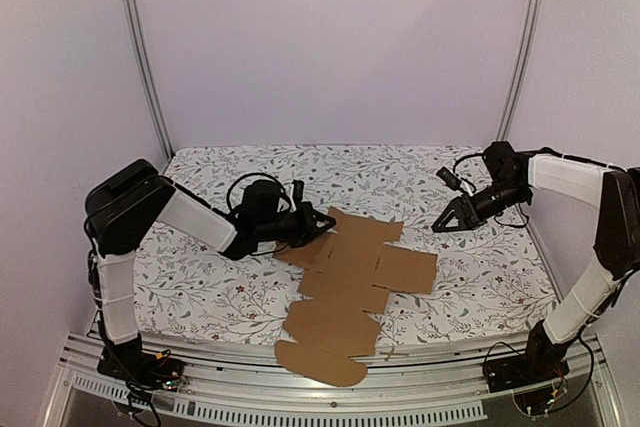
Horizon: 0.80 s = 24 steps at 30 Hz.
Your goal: Fold the paper box
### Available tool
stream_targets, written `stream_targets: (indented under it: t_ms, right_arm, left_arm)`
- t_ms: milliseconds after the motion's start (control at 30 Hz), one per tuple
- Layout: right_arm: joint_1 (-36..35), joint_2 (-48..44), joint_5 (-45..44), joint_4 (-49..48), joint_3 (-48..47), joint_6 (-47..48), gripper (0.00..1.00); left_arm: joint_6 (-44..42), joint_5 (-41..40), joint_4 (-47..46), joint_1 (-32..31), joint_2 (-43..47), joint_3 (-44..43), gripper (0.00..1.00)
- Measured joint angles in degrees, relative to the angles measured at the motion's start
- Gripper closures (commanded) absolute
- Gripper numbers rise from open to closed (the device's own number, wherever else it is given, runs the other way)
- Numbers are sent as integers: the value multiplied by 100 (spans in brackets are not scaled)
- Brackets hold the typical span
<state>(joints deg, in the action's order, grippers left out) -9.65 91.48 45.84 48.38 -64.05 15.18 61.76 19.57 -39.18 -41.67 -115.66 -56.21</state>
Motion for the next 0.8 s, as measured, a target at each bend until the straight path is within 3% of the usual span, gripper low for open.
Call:
stream_targets:
  t_ms: [367,800]
  right_arm:
    - [-210,1515,461,-684,-468,-487,59]
    - [-551,2002,1646,-1318,-793,-962,54]
  left_arm:
    - [903,81,-1246,11,-540,175,100]
    - [1003,111,-1403,4,-636,179,100]
